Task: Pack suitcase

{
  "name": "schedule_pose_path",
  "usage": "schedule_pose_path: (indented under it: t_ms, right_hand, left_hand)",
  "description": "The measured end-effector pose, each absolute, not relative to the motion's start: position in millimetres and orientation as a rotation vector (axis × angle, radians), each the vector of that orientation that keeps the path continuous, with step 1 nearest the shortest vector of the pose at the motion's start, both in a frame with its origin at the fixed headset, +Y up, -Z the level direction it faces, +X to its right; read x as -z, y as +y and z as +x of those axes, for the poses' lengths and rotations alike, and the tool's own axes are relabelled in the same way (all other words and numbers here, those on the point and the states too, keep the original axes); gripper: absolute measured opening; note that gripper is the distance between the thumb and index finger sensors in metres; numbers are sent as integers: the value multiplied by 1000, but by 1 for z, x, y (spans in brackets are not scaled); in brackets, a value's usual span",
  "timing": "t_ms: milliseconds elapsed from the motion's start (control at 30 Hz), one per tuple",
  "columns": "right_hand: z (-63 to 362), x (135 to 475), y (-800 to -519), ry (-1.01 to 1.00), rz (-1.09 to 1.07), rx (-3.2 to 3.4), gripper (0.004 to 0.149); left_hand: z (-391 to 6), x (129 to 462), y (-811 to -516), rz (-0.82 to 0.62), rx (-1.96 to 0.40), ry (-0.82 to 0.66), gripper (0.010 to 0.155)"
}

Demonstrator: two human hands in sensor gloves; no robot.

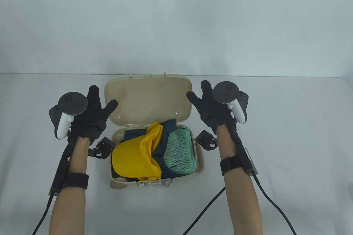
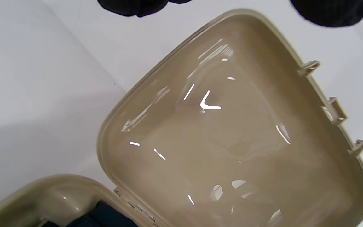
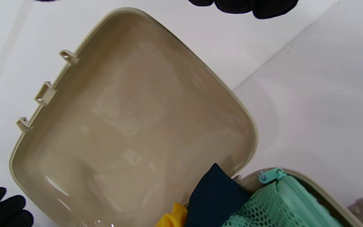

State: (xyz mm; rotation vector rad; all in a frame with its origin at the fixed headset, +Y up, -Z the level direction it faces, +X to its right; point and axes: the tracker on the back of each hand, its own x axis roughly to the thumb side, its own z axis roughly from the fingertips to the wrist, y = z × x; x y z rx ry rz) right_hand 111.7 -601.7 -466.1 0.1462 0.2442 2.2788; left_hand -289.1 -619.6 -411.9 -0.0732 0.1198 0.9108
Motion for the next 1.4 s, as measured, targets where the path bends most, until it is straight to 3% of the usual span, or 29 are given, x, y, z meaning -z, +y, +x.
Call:
schedule_pose_path:
  t_ms: [167, 333, 767, 1033, 1167, 1400]
  right_hand:
    - [99, 476, -613, 285, 160, -2255, 95]
    - [93, 467, -612, 291, 201, -2322, 94]
    - [122, 390, -613, 371, 362, -2269, 94]
    - [126, 351, -642, 452, 334, -2253, 96]
    - [122, 348, -662, 502, 319, -2272, 97]
    - [118, 353, -688, 559, 296, -2295, 96]
  left_hand:
    - [-286, 422, -636, -142, -1102, 68, 96]
    - [-290, 414, -635, -155, -1102, 21, 94]
    - [-297, 333, -635, -228, -1141, -98, 95]
    - [-278, 305, -642, -389, -921, -27, 98]
    - [-267, 306, -659, -476, -815, 8, 98]
    - [-260, 316, -683, -487, -817, 71, 97]
